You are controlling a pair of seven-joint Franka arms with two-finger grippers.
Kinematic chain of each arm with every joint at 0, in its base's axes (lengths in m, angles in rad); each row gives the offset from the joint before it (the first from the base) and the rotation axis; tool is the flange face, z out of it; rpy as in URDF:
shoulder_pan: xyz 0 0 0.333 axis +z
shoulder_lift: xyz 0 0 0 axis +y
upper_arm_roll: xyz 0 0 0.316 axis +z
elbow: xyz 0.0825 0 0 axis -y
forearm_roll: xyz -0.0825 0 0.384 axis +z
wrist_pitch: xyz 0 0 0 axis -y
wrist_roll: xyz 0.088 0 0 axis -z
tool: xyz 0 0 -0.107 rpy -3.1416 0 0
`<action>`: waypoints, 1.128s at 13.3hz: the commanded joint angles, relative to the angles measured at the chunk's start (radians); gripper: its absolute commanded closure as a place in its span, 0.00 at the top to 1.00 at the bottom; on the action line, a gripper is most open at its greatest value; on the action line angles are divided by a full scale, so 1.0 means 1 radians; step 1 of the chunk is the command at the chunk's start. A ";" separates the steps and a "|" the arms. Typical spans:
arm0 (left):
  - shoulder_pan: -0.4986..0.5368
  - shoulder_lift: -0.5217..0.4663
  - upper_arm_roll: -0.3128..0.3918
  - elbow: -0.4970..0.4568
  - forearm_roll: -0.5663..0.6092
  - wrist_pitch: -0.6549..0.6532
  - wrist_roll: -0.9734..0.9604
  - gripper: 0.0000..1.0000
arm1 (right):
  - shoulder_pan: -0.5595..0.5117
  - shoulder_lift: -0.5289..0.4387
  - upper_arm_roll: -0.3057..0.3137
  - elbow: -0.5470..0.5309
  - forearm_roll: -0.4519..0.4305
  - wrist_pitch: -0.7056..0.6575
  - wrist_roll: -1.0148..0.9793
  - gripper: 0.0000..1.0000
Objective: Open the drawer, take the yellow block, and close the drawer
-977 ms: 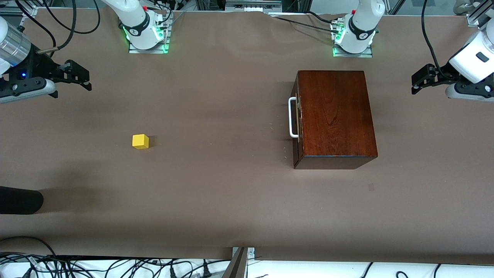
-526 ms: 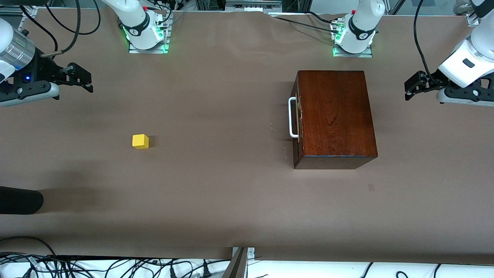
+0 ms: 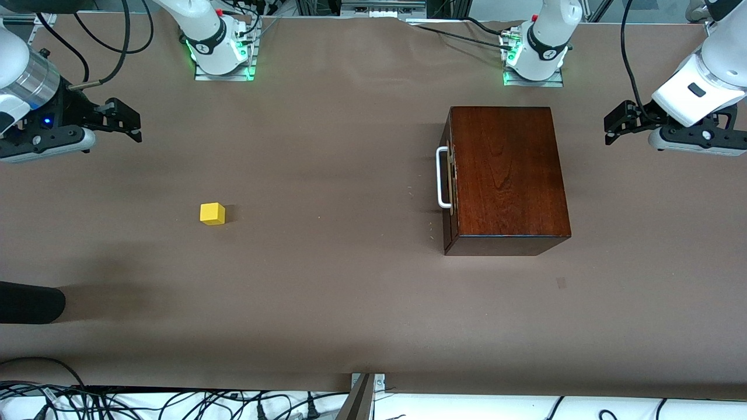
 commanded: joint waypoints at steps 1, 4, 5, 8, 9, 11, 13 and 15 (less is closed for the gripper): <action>-0.003 0.004 -0.001 0.018 -0.005 -0.012 -0.011 1.00 | 0.004 0.007 0.001 0.031 -0.017 -0.005 0.013 1.00; -0.003 0.021 -0.001 0.036 -0.005 -0.013 -0.011 1.00 | -0.001 0.011 -0.005 0.062 -0.007 0.000 0.018 1.00; -0.003 0.021 -0.001 0.038 -0.005 -0.013 -0.011 1.00 | 0.001 0.011 -0.004 0.060 -0.018 0.003 0.019 1.00; -0.003 0.021 -0.001 0.038 -0.005 -0.015 -0.011 1.00 | -0.002 0.038 -0.005 0.062 -0.006 0.001 0.022 1.00; -0.003 0.021 -0.001 0.038 -0.005 -0.015 -0.011 1.00 | 0.001 0.036 -0.002 0.062 -0.013 0.001 0.022 1.00; -0.003 0.021 -0.001 0.036 -0.005 -0.015 -0.011 1.00 | -0.002 0.036 -0.005 0.060 -0.017 -0.003 0.021 1.00; -0.003 0.021 -0.001 0.038 -0.005 -0.015 -0.011 1.00 | -0.002 0.036 -0.005 0.062 -0.015 0.000 0.021 1.00; -0.003 0.021 -0.001 0.038 -0.005 -0.016 -0.011 1.00 | -0.002 0.036 -0.005 0.062 -0.015 0.004 0.021 1.00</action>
